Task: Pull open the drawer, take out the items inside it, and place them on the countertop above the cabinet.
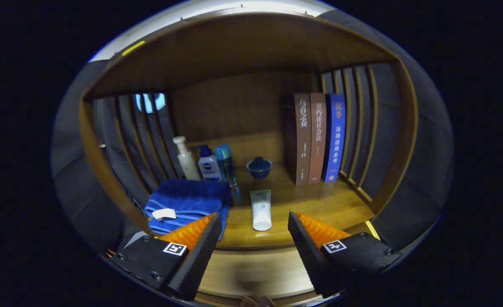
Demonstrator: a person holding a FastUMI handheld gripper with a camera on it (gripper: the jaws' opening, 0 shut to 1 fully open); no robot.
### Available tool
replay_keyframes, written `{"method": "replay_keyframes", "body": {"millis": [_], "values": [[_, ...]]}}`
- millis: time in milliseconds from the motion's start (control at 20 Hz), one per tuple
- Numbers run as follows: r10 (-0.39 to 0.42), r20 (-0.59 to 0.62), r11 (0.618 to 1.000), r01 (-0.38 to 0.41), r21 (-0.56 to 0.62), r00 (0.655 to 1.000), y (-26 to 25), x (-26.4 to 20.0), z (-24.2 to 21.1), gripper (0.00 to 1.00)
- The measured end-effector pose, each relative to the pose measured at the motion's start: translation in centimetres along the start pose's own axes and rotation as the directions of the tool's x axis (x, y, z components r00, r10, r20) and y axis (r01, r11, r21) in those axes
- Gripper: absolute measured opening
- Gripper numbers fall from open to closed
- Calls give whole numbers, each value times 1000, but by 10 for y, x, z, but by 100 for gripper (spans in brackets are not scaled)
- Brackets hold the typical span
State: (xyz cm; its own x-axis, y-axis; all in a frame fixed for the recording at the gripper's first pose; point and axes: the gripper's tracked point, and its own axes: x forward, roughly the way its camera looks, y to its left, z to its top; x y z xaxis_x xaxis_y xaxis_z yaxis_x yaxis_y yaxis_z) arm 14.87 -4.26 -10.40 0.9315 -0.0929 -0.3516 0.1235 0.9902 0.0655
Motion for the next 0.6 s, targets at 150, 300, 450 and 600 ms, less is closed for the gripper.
{"method": "replay_keyframes", "body": {"millis": [150,300,450,600], "values": [[31,96,999,-29,-13,995,5,-52,-3,99],[66,166,998,-63,-26,984,5,-96,-26,99],[51,212,999,-47,-25,976,-11,-128,-54,99],[45,225,999,-49,9,973,-17,-145,-86,99]]}}
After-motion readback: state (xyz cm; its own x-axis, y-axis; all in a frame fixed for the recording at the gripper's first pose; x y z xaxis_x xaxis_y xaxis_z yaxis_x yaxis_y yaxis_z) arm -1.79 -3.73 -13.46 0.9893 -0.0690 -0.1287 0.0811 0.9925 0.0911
